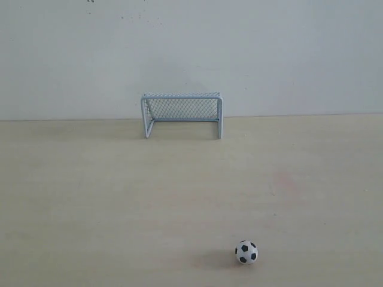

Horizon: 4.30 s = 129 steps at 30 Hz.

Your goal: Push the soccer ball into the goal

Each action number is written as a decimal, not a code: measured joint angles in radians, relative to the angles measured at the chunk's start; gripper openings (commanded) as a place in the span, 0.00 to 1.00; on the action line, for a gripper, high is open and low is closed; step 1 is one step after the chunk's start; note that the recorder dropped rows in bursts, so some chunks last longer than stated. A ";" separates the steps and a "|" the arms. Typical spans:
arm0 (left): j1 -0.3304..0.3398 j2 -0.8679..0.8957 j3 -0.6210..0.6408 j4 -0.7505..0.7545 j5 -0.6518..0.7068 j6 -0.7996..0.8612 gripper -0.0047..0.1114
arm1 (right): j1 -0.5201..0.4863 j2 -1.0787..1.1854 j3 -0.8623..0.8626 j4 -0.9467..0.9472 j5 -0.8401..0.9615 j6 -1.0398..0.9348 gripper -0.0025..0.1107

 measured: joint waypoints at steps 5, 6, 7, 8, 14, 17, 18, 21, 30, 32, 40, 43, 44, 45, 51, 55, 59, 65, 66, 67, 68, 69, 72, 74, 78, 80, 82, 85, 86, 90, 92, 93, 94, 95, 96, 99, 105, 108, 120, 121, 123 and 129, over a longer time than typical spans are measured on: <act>0.000 0.000 0.000 0.000 0.000 0.000 0.08 | 0.000 0.000 0.000 0.000 0.000 0.000 0.02; 0.000 0.000 0.000 0.000 0.000 0.000 0.08 | 0.000 0.000 0.000 -0.002 0.000 0.000 0.02; 0.000 0.000 0.000 0.000 0.000 0.000 0.08 | 0.000 0.000 0.000 -0.004 0.000 0.000 0.02; 0.000 0.000 0.000 0.000 0.000 0.000 0.08 | 0.000 0.000 0.000 -0.008 0.000 -0.005 0.02; 0.000 0.000 0.000 0.000 0.000 0.000 0.08 | 0.000 0.000 0.000 -0.016 -0.153 -0.014 0.02; 0.000 0.000 0.000 0.000 0.000 0.000 0.08 | 0.000 0.000 0.000 -0.016 -0.306 -0.012 0.02; 0.000 0.000 0.000 0.000 0.000 0.000 0.08 | 0.000 0.000 0.000 -0.013 -0.404 0.000 0.02; 0.000 0.000 0.000 0.000 0.000 0.000 0.08 | 0.000 0.000 -0.014 0.036 -0.557 0.014 0.02; 0.000 0.000 0.000 0.000 0.000 0.000 0.08 | 0.000 0.264 -0.402 0.048 -0.176 -0.168 0.02; 0.000 0.000 0.000 0.000 0.000 0.000 0.08 | 0.000 0.373 -0.445 0.046 -0.087 -0.183 0.02; 0.000 0.000 0.000 0.000 0.000 0.000 0.08 | 0.000 0.770 -0.521 0.051 0.134 -0.200 0.02; 0.000 0.000 0.000 0.000 0.000 0.000 0.08 | 0.000 0.887 -0.539 0.078 0.174 -0.198 0.02; 0.000 0.000 0.000 0.000 0.000 0.000 0.08 | 0.000 0.917 -0.539 0.096 0.168 -0.192 0.02; 0.000 0.000 0.000 0.000 0.000 0.000 0.08 | 0.000 0.942 -0.539 0.114 0.152 -0.186 0.02; 0.000 0.000 0.000 0.000 0.000 0.000 0.08 | 0.000 1.002 -0.547 0.300 0.044 -0.158 0.02; 0.000 0.000 0.000 0.000 0.000 0.000 0.08 | 0.000 1.004 -0.547 0.326 0.008 -0.154 0.02; 0.000 0.000 0.000 0.000 0.000 0.000 0.08 | 0.000 1.004 -0.547 0.336 -0.017 -0.154 0.02; 0.000 0.000 0.000 0.000 0.000 0.000 0.08 | 0.000 1.004 -0.552 0.397 -0.043 -0.213 0.02; 0.000 0.000 0.000 0.000 0.000 0.000 0.08 | 0.000 1.007 -0.561 0.401 -0.023 -0.242 0.02; 0.000 0.000 0.000 0.000 0.000 0.000 0.08 | 0.000 1.014 -0.577 0.404 0.000 -0.266 0.02; 0.000 0.000 0.000 0.000 0.000 0.000 0.08 | 0.000 1.024 -0.599 0.406 0.047 -0.306 0.02; 0.000 0.000 0.000 0.000 0.000 0.000 0.08 | 0.000 1.039 -0.627 0.405 0.083 -0.336 0.02; 0.000 0.000 0.000 0.000 0.000 0.000 0.08 | 0.000 1.103 -0.722 0.408 0.233 -0.456 0.02; 0.000 0.000 0.000 0.000 0.000 0.000 0.08 | 0.000 1.161 -0.791 0.408 0.332 -0.537 0.02; 0.000 0.000 0.000 0.000 0.000 0.000 0.08 | 0.032 1.286 -0.890 0.408 0.444 -0.650 0.02; 0.000 0.000 0.000 0.000 0.000 0.000 0.08 | 0.080 1.357 -0.921 0.404 0.472 -0.725 0.02; 0.000 0.000 0.000 0.000 0.000 0.000 0.08 | 0.140 1.421 -0.942 0.392 0.504 -0.811 0.02; 0.000 0.000 0.000 0.000 0.000 0.000 0.08 | 0.247 1.515 -0.963 0.321 0.557 -0.958 0.02; 0.000 0.000 0.000 0.000 0.000 0.000 0.08 | 0.285 1.544 -0.970 0.276 0.568 -0.991 0.02; 0.000 0.000 0.000 0.000 0.000 0.000 0.08 | 0.401 1.627 -0.982 0.091 0.585 -1.066 0.02; 0.000 0.000 0.000 0.000 0.000 0.000 0.08 | 0.429 1.651 -0.986 0.021 0.590 -1.134 0.02; 0.000 0.000 0.000 0.000 0.000 0.000 0.08 | 0.435 1.657 -0.986 0.009 0.589 -1.173 0.02; 0.000 0.000 0.000 0.000 0.000 0.000 0.08 | 0.436 1.662 -0.986 0.006 0.591 -1.208 0.02; 0.000 0.000 0.000 0.000 0.000 0.000 0.08 | 0.437 1.664 -0.986 0.006 0.597 -1.255 0.02; 0.000 0.000 0.000 0.000 0.000 0.000 0.08 | 0.437 1.664 -0.986 0.011 0.602 -1.307 0.02; 0.000 0.000 0.000 0.000 0.000 0.000 0.08 | 0.437 1.665 -0.986 0.048 0.624 -1.470 0.02; 0.000 0.000 0.000 0.000 0.000 0.000 0.08 | 0.437 1.670 -0.986 0.145 0.601 -1.561 0.02; 0.000 0.000 0.000 0.000 0.000 0.000 0.08 | 0.442 1.690 -0.987 0.158 0.591 -1.539 0.02; 0.000 0.000 0.000 0.000 0.000 0.000 0.08 | 0.445 1.793 -0.987 0.165 0.566 -1.530 0.02; 0.000 0.000 0.000 0.000 0.000 0.000 0.08 | 0.445 1.798 -0.987 0.167 0.566 -1.546 0.02; 0.000 0.000 0.000 0.000 0.000 0.000 0.08 | 0.445 1.801 -0.987 0.169 0.560 -1.572 0.02; 0.000 0.000 0.000 0.000 0.000 0.000 0.08 | 0.445 1.801 -0.987 0.176 0.525 -1.630 0.02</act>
